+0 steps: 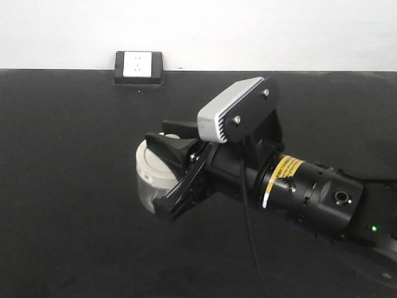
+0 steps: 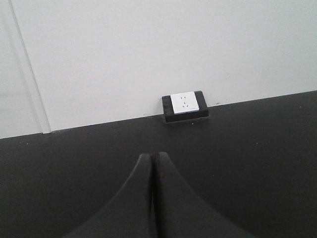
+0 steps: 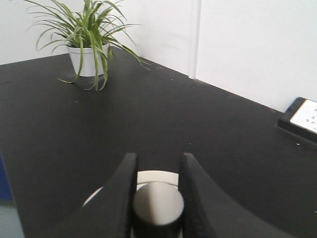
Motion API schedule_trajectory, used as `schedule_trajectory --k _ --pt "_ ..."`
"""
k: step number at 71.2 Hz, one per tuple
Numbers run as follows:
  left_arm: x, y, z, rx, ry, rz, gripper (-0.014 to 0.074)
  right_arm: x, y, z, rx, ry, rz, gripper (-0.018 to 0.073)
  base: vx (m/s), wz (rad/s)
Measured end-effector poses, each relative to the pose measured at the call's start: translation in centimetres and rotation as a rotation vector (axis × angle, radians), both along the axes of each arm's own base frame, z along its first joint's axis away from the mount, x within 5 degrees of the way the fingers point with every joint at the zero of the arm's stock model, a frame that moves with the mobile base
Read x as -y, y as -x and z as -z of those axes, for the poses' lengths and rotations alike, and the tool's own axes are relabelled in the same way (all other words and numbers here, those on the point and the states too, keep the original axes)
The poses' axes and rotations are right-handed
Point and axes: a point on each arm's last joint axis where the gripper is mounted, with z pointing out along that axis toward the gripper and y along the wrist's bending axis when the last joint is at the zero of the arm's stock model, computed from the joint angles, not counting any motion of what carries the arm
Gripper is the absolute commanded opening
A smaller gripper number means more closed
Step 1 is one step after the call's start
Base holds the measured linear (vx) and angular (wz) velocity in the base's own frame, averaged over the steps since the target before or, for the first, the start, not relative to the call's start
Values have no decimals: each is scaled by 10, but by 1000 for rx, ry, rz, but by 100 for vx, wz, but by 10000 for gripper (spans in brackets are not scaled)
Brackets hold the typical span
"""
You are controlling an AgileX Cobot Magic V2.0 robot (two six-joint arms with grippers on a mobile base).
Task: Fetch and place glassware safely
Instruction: 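Move the right gripper with the jar forward and lower it toward the countertop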
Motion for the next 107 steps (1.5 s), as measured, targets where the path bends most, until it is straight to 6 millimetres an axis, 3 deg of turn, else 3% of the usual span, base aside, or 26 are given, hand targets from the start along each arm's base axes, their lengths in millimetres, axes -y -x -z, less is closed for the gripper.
schedule_trajectory --k 19,34,49,65,76,84,107 --pt "0 0 0 0 0 0 -7 26 -34 8 -13 8 140 -1 0 0" --pt "0 0 0 0 0 0 -7 43 -70 29 34 29 196 -1 0 0" --pt "0 0 0 0 0 0 -7 46 -100 64 63 13 169 -1 0 0" --pt "0 0 0 0 0 0 -7 49 -127 121 29 28 157 -1 0 0" --pt "0 0 0 0 0 0 -7 50 -137 154 61 28 142 -1 0 0" --pt "0 0 0 0 0 0 -7 48 -140 167 77 5 141 -1 0 0" --pt "0 0 0 0 0 0 -7 48 -141 176 76 12 142 -1 0 0"
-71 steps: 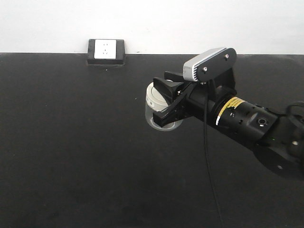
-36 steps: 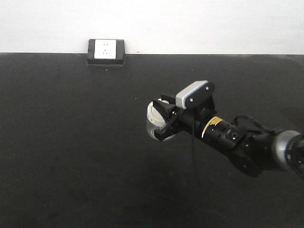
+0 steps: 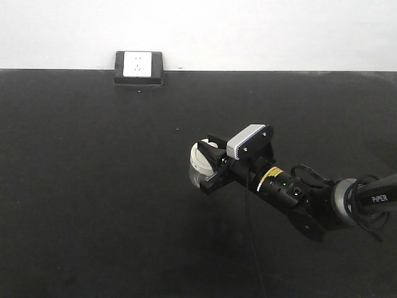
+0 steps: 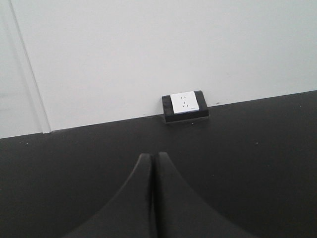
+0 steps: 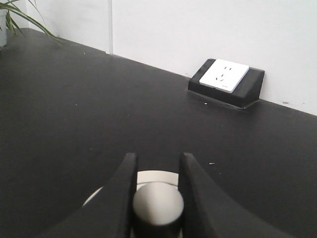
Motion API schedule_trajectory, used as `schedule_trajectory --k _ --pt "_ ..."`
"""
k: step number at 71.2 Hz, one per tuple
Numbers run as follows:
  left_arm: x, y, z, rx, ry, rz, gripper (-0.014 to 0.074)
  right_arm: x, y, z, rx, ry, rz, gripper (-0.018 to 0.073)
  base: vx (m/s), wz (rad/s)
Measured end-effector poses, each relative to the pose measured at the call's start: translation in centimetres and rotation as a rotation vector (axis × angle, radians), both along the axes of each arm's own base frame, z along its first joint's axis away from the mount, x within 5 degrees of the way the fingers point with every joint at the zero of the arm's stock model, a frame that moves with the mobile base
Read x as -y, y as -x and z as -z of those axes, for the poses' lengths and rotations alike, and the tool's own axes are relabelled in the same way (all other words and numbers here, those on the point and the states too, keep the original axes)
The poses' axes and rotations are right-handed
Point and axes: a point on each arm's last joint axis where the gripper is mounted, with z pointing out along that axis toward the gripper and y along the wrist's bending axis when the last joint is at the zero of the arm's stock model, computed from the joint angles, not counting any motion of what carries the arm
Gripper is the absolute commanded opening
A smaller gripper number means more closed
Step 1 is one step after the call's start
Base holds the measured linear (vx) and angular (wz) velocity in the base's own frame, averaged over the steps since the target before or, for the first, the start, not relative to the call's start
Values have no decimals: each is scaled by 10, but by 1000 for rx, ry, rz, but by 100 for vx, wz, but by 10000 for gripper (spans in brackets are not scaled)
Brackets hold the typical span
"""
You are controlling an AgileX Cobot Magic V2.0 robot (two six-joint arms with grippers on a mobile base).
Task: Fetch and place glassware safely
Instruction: 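Move the right gripper with the jar forward and lower it toward the countertop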
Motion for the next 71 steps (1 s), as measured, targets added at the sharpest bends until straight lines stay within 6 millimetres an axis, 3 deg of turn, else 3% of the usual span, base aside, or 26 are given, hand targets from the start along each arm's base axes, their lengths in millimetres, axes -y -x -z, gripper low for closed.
schedule_trajectory --k 27,53,64,71 --pt "0 0 0 0 0 0 -7 2 -2 19 -51 52 32 -1 0 0" --pt "0 0 0 0 0 0 -7 1 -4 23 -39 26 33 19 0 0" --pt "0 0 0 0 0 0 -7 1 -4 23 -39 20 32 109 0 0" --pt "0 0 0 0 0 0 -7 1 -4 23 -43 12 33 231 0 0"
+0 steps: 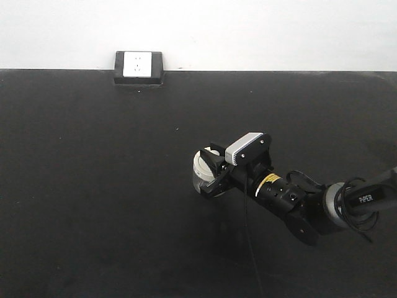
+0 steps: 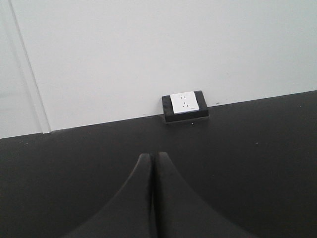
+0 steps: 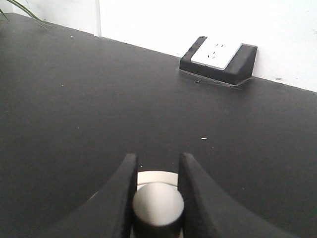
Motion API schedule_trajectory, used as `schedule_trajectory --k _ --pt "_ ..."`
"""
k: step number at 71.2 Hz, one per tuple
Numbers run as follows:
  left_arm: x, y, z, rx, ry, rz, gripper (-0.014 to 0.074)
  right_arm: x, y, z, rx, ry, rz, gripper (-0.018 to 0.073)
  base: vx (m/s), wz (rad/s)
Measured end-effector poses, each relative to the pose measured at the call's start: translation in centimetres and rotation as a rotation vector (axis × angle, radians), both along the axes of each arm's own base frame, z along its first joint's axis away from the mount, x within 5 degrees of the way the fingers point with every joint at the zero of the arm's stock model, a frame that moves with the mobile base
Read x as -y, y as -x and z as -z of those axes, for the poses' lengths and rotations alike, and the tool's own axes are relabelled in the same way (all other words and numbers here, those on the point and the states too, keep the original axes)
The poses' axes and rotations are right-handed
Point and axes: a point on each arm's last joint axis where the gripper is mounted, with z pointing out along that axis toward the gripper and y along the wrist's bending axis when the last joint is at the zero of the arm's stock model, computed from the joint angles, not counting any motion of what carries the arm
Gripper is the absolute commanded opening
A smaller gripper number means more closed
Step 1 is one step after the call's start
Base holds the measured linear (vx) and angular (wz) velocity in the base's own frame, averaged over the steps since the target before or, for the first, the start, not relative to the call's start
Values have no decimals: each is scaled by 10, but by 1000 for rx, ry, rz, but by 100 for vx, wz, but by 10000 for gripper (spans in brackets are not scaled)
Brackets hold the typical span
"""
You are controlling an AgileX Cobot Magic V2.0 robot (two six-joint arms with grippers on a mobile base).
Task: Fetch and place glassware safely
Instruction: 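Move the right gripper with the jar forward and lower it toward the countertop, then set the jar on the countertop and open the right gripper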
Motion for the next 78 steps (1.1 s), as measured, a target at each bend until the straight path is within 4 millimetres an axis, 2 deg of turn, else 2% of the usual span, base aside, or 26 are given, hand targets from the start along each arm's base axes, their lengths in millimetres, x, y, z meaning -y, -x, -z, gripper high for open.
schedule_trajectory --k 18,23,29,44,51,69,78 --pt "0 0 0 0 0 0 -7 0 0 1 1 -13 -2 606 0 0" --pt "0 0 0 0 0 0 -7 0 0 1 1 -13 -2 666 0 0" --pt "0 0 0 0 0 0 -7 0 0 0 2 -13 -2 699 0 0" --pt "0 0 0 0 0 0 -7 0 0 -1 2 -11 -1 666 0 0" --pt "0 0 0 0 0 0 -7 0 0 -8 11 -8 2 631 0 0" --pt "0 0 0 0 0 0 -7 4 4 -52 47 5 25 502 0 0" --pt "0 0 0 0 0 0 -7 11 9 -75 -19 54 72 392 0 0"
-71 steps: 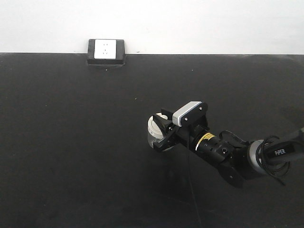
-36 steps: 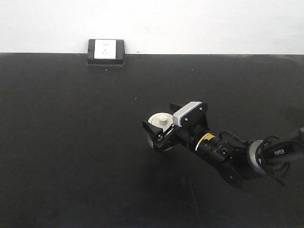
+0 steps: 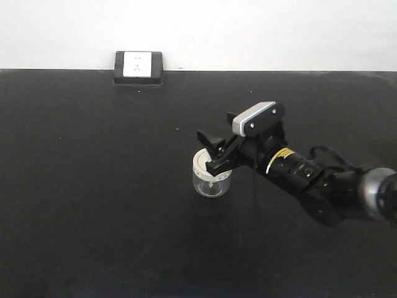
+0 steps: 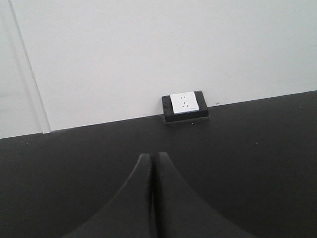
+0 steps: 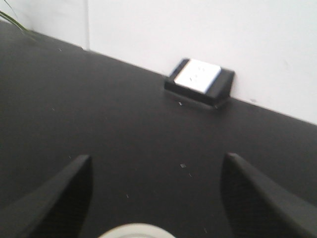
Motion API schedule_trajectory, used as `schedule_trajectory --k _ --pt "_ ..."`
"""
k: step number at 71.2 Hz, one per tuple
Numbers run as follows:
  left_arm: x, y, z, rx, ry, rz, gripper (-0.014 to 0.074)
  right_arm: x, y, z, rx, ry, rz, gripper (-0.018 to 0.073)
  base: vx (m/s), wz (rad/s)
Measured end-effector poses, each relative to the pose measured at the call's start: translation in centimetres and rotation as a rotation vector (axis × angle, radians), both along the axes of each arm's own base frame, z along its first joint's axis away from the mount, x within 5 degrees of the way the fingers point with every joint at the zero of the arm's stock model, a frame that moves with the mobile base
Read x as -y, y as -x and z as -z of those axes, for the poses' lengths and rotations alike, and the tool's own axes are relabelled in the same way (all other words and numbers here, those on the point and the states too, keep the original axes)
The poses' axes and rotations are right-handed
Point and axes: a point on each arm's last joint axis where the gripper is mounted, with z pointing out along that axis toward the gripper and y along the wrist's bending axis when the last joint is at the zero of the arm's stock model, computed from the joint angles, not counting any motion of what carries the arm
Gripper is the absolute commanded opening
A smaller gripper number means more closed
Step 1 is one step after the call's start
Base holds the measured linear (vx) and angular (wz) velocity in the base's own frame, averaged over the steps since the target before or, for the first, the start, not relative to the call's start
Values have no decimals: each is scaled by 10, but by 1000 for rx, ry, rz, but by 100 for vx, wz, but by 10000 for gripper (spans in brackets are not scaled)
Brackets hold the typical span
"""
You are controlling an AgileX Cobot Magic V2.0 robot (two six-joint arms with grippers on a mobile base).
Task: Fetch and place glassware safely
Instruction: 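Set the jar on the countertop and open the right gripper, then withdraw the open right gripper away from the jar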
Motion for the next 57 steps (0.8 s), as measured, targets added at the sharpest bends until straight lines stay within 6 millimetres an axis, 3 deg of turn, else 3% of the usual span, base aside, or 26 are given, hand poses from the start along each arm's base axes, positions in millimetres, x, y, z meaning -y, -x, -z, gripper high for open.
schedule_trajectory --k 18,33,47,57 --pt "0 0 0 0 0 0 -7 20 19 -36 -148 120 122 -17 0 0" --pt "0 0 0 0 0 0 -7 33 47 -56 -134 88 149 -8 0 0" --pt "0 0 0 0 0 0 -7 49 82 -43 -145 14 168 -6 0 0" --pt "0 0 0 0 0 0 -7 72 101 -39 -152 -39 249 -4 0 0"
